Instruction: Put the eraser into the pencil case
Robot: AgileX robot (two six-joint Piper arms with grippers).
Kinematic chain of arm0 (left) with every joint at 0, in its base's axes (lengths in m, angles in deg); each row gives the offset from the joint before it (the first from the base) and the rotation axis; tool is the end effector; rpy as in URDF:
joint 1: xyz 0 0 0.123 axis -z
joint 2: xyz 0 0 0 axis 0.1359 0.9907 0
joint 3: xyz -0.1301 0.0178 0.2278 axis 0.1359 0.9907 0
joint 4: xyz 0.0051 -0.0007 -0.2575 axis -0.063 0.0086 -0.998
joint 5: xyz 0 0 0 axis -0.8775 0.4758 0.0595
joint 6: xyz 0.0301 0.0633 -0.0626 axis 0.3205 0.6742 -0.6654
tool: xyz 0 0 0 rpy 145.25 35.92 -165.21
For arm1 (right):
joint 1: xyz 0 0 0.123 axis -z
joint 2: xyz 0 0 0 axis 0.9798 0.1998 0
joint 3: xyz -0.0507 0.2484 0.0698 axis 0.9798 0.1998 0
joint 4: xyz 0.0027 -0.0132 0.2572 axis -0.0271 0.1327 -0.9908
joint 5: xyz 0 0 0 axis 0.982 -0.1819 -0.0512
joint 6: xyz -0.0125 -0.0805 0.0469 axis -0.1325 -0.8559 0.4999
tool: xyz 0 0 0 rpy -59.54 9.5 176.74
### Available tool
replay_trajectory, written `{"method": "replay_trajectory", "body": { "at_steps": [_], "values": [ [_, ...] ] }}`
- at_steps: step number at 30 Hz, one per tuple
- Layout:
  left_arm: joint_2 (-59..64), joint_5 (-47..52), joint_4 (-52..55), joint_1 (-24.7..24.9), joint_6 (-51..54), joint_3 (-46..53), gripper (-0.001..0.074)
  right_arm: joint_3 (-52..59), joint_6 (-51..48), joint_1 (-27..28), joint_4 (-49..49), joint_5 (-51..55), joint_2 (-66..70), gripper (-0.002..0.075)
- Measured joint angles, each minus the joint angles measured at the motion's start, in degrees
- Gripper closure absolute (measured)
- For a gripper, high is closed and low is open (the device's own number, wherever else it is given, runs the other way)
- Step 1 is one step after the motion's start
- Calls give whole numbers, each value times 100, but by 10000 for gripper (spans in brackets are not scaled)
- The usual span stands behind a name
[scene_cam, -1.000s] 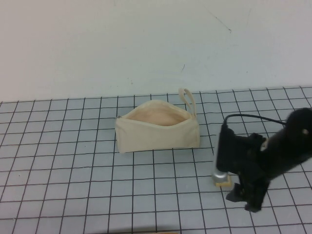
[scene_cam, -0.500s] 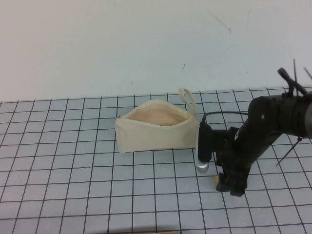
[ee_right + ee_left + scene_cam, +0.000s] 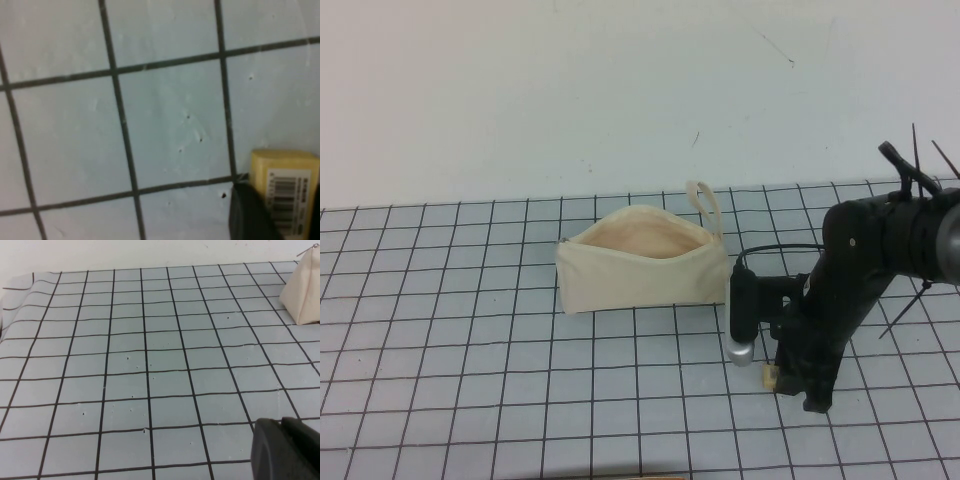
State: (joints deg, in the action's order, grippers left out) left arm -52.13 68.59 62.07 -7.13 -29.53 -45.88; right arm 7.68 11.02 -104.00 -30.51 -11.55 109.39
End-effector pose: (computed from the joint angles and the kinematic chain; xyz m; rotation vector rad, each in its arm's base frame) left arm 0.0846 -0.0050 0.1764 -0.0045 1.8260 -0.0811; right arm 0.3534 0.1786 0.1192 -1.9348 2.1283 0.0299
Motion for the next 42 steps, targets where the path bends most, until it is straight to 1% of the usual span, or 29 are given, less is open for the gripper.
{"method": "replay_trajectory", "body": {
  "at_steps": [5,8,11,13,15,17,20,21,25,26,28,29,31,32,33,36,37,39,40,42],
  "values": [
    [0,0,0,0,0,0,736,-210,90,0,42,462,1,522],
    [0,0,0,0,0,0,736,-611,373,0,-140,695,-107,522],
    [0,0,0,0,0,0,736,-1345,727,0,-819,823,-261,522],
    [0,0,0,0,0,0,736,-1893,781,0,-1522,849,-306,522],
    [0,0,0,0,0,0,736,-2289,586,0,-2160,710,-320,522],
    [0,0,0,0,0,0,736,-2570,290,-12,-2737,357,-308,522],
    [0,0,0,0,0,0,736,-2812,98,-34,-3068,-142,-168,515],
    [0,0,0,0,0,0,736,-2868,87,-34,-3102,-202,-79,488],
    [0,0,0,0,0,0,736,-2901,76,-34,-3123,-224,267,300],
    [0,0,0,0,0,0,736,-2901,91,-34,-3107,-211,327,265],
    [0,0,0,0,0,0,736,-2901,182,-34,-3038,-197,369,239],
    [0,0,0,0,0,0,736,-2901,303,-44,-2987,-174,369,237],
    [0,0,0,0,0,0,736,-2989,618,-42,-2819,-100,316,259],
    [0,0,0,0,0,0,736,-3064,833,-42,-2672,-30,267,288],
    [0,0,0,0,0,0,736,-3254,1209,-42,-2241,201,129,386],
    [0,0,0,0,0,0,736,-3671,1871,-42,-1075,884,-200,582],
    [0,0,0,0,0,0,736,-3839,2157,-42,-606,1148,-340,631],
    [0,0,0,0,0,0,736,-4115,2684,-42,284,1596,-610,681],
    [0,0,0,0,0,0,736,-4240,2941,-42,749,1821,-761,696],
    [0,0,0,0,0,0,736,-4349,3345,-42,1362,2094,-1092,711]
  ]
}}
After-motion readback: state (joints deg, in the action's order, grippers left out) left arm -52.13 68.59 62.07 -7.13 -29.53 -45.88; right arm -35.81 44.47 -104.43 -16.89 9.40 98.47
